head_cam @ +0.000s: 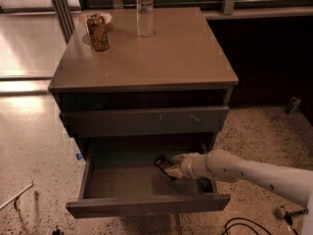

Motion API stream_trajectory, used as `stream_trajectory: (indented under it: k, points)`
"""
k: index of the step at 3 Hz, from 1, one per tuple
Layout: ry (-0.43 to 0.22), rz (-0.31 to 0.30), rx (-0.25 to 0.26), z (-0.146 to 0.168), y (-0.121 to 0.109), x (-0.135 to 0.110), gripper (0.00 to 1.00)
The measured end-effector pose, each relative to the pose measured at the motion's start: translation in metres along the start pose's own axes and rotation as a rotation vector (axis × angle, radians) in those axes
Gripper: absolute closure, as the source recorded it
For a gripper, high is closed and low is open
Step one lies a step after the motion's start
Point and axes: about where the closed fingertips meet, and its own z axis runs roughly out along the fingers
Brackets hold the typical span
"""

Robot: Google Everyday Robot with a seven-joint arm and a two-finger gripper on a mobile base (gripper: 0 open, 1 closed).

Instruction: Pick rxbar chocolate from middle drawer and place on counter

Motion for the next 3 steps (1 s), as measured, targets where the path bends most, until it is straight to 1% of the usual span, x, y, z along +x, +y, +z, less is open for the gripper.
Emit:
stream_trajectory:
  k: [1,2,3]
  points:
    - [0.015,-0.002,-0.003,0.009,-0.003,0.004,0.48]
    - [0.024,0.004,-0.009,0.021,-0.006,0.008,0.5]
    - [0.041,0.023,-0.025,0.039,-0.009,0.015,0.47]
